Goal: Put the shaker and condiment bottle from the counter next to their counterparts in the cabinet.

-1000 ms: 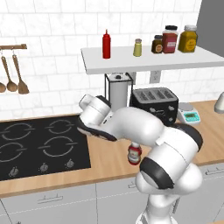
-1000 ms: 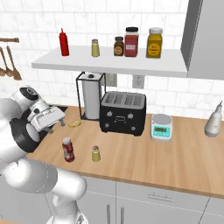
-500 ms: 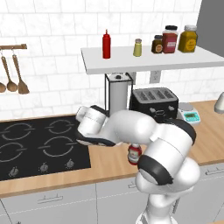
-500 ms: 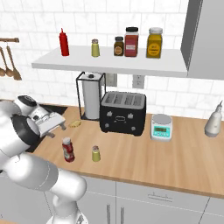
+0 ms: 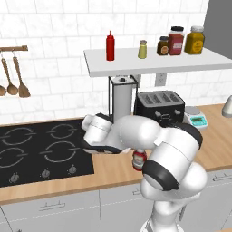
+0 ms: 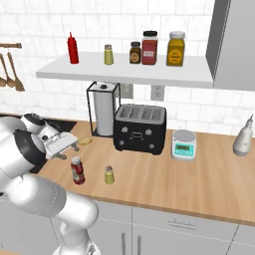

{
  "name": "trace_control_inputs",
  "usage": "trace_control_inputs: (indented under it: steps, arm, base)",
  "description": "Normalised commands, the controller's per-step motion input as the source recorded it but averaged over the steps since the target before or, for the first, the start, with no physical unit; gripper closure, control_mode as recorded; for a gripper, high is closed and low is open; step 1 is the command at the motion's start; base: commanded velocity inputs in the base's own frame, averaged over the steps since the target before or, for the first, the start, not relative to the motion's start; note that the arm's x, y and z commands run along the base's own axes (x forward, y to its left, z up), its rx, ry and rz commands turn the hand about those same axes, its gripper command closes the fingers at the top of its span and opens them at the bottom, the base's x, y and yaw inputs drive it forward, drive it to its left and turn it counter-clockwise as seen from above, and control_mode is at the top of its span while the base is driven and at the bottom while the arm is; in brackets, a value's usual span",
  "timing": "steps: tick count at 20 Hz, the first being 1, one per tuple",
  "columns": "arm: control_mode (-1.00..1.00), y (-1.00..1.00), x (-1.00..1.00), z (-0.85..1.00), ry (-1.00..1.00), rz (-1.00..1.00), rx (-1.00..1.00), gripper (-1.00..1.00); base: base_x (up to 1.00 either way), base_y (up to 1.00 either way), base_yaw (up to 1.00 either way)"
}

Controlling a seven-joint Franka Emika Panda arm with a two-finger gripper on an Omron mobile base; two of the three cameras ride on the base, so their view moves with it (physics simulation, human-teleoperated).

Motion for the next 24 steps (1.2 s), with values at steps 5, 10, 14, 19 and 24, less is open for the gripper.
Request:
trace_control_inputs:
  steps: [5, 10, 14, 19, 24]
  arm:
    - [-1.00, -0.01, -0.20, -0.29, 0.03, 0.00, 0.00, -1.00]
    - [-1.00, -0.02, -0.02, -0.05, 0.00, 0.00, 0.00, -1.00]
    - [-1.00, -0.09, 0.00, 0.00, 0.00, 0.00, 0.00, -1.00]
    - [-1.00, -0.15, 0.00, 0.00, 0.00, 0.00, 0.00, -1.00]
    - [-1.00, -0.15, 0.00, -0.09, 0.00, 0.00, 0.00, -1.00]
  base:
    - [0.00, 0.00, 0.00]
    - [0.00, 0.00, 0.00]
    - [0.00, 0.00, 0.00]
    - [0.00, 0.00, 0.00]
    - [0.00, 0.00, 0.00]
